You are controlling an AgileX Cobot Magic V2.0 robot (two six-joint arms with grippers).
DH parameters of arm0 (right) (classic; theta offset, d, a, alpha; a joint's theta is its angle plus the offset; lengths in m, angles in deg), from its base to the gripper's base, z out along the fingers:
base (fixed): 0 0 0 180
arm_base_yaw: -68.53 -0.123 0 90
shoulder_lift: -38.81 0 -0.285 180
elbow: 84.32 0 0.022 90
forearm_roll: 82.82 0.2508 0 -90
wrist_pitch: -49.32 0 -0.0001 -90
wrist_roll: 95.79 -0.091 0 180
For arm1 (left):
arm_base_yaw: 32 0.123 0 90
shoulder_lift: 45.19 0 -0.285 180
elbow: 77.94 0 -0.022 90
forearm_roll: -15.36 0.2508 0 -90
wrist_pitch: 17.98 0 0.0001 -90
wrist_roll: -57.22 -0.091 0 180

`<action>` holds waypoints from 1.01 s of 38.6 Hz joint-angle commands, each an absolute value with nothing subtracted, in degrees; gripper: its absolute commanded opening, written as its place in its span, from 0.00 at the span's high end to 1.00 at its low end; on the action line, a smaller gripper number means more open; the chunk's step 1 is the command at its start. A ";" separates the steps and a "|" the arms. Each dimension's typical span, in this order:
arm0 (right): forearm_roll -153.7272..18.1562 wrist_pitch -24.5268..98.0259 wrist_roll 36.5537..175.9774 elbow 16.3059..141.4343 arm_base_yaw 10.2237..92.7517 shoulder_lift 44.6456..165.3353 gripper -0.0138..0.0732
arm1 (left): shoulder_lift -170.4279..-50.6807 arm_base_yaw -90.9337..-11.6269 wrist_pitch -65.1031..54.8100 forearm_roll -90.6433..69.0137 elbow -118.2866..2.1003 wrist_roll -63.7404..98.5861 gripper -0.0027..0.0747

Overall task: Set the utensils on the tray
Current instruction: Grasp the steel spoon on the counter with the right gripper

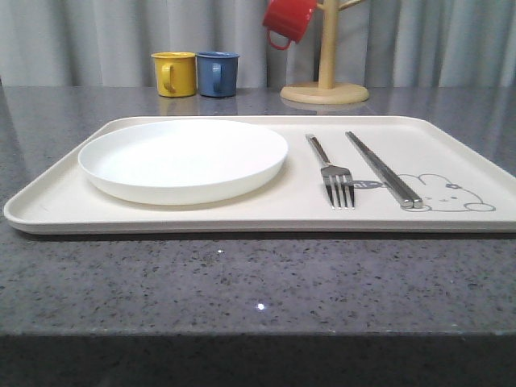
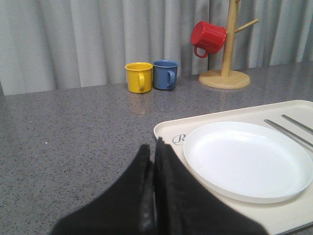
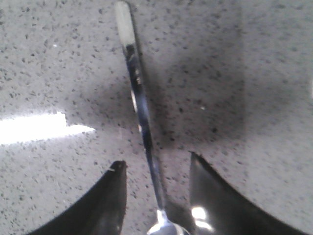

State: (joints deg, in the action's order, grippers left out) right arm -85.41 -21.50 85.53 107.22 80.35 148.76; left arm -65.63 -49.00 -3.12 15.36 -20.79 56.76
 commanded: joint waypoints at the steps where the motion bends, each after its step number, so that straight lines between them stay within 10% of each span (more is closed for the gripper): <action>1: -85.16 -26.47 86.23 108.33 80.69 147.51 0.51 | -66.06 -48.95 -7.85 15.00 -22.38 57.22 0.99; 12: -84.89 -26.05 86.29 108.33 80.69 150.76 0.53 | -66.06 -48.95 -7.85 15.00 -22.38 57.22 0.99; 24: -84.89 -25.97 86.29 108.33 80.69 150.81 0.82 | -66.06 -48.95 -7.85 15.00 -22.38 57.22 0.99; 39: -84.89 -26.99 86.33 108.33 80.69 148.92 0.82 | -66.06 -48.95 -7.85 15.00 -22.38 57.22 0.99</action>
